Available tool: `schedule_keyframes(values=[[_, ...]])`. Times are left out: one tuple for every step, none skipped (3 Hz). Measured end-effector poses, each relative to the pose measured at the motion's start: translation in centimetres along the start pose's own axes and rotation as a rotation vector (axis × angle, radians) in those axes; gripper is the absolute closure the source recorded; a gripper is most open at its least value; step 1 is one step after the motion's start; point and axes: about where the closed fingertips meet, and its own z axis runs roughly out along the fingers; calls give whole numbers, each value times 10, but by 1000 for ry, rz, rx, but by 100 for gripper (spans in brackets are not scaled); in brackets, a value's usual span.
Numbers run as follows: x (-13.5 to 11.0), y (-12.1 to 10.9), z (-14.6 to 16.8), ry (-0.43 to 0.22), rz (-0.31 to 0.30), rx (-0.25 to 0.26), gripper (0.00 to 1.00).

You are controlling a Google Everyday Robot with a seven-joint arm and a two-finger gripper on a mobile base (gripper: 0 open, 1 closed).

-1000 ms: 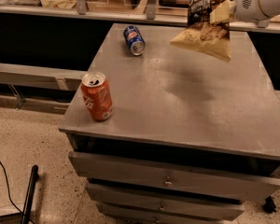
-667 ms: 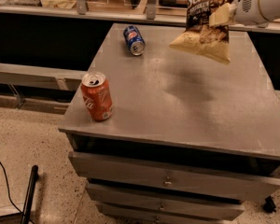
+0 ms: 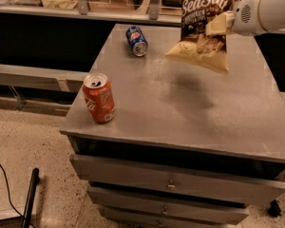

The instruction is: Move brown chip bag near coke can

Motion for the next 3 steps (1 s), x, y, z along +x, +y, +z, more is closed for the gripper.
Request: schedule_keyframes(values=[[10, 26, 3, 27, -24, -48, 100], [21, 45, 6, 37, -24, -99, 100], [23, 65, 11, 45, -48, -154, 100]])
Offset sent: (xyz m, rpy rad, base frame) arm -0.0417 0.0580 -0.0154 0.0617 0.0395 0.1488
